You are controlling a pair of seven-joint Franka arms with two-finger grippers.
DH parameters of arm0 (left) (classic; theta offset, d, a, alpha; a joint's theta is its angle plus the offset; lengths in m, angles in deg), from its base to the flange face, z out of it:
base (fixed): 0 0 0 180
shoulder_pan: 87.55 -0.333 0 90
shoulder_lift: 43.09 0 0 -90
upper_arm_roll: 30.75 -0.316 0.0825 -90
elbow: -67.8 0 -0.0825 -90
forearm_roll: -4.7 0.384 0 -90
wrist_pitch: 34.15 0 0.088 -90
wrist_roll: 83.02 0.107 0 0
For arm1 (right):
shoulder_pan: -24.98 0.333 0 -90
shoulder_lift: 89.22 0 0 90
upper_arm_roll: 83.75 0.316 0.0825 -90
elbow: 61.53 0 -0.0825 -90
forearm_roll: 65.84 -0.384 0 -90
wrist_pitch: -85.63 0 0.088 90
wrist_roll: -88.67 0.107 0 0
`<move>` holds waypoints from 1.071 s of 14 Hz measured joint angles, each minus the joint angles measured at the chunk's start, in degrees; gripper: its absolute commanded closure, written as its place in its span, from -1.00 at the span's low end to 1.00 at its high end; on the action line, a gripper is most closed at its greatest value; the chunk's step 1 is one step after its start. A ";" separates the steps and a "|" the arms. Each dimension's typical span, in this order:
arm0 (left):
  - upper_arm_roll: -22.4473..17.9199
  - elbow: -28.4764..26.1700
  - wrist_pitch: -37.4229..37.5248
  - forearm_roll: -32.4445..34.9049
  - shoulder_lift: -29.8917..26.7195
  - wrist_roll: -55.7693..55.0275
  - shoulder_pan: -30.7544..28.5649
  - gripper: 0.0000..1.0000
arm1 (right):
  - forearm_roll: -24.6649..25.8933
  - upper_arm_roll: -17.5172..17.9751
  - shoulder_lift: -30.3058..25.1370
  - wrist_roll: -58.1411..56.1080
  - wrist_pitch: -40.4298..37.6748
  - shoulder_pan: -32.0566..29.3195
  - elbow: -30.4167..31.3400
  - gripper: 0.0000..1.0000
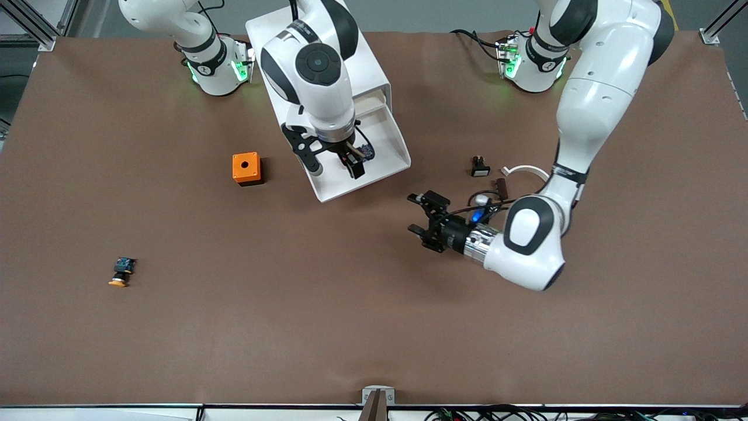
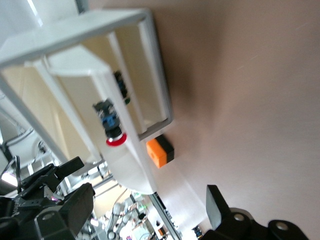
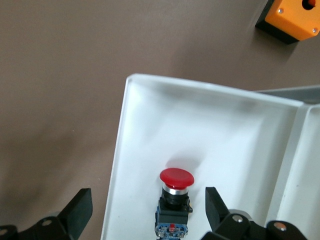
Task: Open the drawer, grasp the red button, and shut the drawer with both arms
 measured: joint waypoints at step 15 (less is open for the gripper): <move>0.64 1.14 2.86 28.86 -13.38 24.72 -3.39 -0.99 | 1.60 -0.06 4.79 3.62 2.13 4.64 0.17 -0.94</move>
